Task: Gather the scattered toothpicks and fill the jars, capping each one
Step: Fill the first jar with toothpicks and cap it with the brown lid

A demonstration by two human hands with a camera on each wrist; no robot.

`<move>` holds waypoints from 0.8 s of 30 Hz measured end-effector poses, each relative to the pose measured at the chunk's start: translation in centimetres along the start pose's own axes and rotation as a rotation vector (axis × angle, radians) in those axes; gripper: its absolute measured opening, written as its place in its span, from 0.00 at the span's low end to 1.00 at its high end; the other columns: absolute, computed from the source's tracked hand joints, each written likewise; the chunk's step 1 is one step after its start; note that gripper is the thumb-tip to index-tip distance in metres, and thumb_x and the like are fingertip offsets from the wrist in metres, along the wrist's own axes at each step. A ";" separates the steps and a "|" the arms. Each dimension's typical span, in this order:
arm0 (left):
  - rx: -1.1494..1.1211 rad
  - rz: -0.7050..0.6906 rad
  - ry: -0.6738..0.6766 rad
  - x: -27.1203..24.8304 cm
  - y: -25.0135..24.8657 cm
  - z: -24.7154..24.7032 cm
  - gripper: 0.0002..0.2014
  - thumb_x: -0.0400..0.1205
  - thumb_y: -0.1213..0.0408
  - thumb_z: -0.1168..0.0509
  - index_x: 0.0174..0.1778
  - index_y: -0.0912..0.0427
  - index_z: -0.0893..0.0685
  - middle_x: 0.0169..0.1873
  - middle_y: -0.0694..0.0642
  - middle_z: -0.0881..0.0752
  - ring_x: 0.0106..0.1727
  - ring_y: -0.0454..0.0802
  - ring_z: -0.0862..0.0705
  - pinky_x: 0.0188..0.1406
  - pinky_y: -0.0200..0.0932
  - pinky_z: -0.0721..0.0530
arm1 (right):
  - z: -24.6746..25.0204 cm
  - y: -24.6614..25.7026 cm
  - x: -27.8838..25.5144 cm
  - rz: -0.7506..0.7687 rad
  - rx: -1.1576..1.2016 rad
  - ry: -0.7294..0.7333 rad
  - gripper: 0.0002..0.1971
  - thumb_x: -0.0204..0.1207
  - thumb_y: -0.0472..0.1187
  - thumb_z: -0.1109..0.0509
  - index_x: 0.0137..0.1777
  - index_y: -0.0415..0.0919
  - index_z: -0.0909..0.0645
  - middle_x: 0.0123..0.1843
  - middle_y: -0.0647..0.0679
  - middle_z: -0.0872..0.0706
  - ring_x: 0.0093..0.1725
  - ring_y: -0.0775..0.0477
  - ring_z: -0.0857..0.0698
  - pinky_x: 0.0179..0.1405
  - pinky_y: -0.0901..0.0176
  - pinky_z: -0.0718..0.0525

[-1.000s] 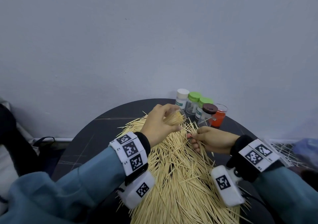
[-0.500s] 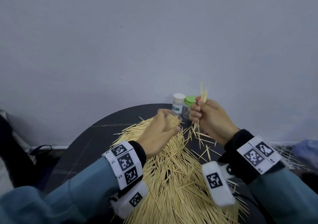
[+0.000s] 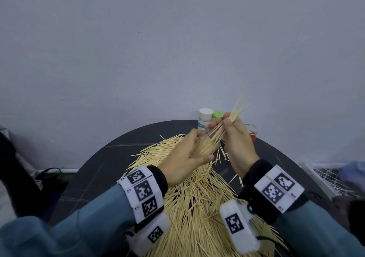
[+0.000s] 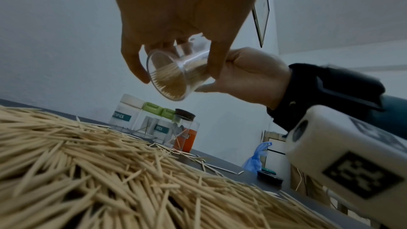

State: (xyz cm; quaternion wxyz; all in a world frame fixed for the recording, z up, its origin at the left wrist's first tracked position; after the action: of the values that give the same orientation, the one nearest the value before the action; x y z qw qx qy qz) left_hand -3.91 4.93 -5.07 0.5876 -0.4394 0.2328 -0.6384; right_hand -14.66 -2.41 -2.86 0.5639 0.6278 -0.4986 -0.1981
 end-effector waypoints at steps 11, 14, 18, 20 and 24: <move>-0.095 0.035 -0.056 0.2 0.5 0.2 0.22 0.78 0.61 0.30 0.66 0.53 0.30 0.52 0.50 0.19 0.43 0.40 0.20 0.41 0.41 0.20 | -0.4 -0.6 -0.8 -0.094 -0.192 0.111 0.18 0.82 0.46 0.44 0.62 0.38 0.19 0.58 0.52 0.13 0.55 0.57 0.15 0.62 0.59 0.22; -0.124 0.036 -0.041 0.2 0.4 0.0 0.19 0.78 0.62 0.30 0.61 0.51 0.30 0.49 0.49 0.19 0.40 0.41 0.20 0.36 0.40 0.20 | -0.1 -0.5 -0.6 -0.050 -0.237 0.059 0.20 0.85 0.47 0.49 0.57 0.36 0.18 0.59 0.52 0.13 0.59 0.52 0.15 0.65 0.54 0.22; -0.129 0.033 -0.035 0.1 0.4 -0.1 0.18 0.78 0.62 0.30 0.60 0.51 0.30 0.47 0.47 0.18 0.40 0.39 0.19 0.36 0.35 0.19 | -0.2 -1.0 -0.9 -0.038 -0.171 0.060 0.16 0.86 0.42 0.50 0.53 0.34 0.23 0.58 0.48 0.13 0.53 0.57 0.14 0.56 0.63 0.16; -0.132 0.039 -0.038 0.1 0.4 -0.1 0.19 0.79 0.62 0.31 0.62 0.52 0.29 0.50 0.48 0.18 0.42 0.36 0.19 0.36 0.29 0.19 | -0.2 -1.6 -1.1 -0.063 -0.191 0.087 0.15 0.86 0.41 0.49 0.54 0.38 0.21 0.57 0.51 0.13 0.49 0.62 0.13 0.48 0.70 0.16; -0.182 0.064 -0.037 0.2 0.3 -0.1 0.19 0.79 0.64 0.31 0.64 0.54 0.29 0.47 0.46 0.19 0.38 0.33 0.19 0.34 0.31 0.18 | -0.3 -1.5 -1.2 -0.061 -0.257 0.095 0.16 0.86 0.43 0.50 0.59 0.48 0.20 0.58 0.57 0.15 0.57 0.64 0.17 0.56 0.71 0.21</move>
State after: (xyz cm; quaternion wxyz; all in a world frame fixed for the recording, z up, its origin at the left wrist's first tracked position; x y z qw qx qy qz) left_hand -3.77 4.69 -5.32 0.5695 -0.4950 0.2931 -0.5872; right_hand -14.30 -1.46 -4.52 0.6564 0.5741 -0.4222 -0.2474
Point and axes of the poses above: each hand's wrist, its own x-axis towards the middle knuckle, its own z-axis out of the back of the hand, y = z × x, the point moved 1 cm from there along x, towards the middle knuckle
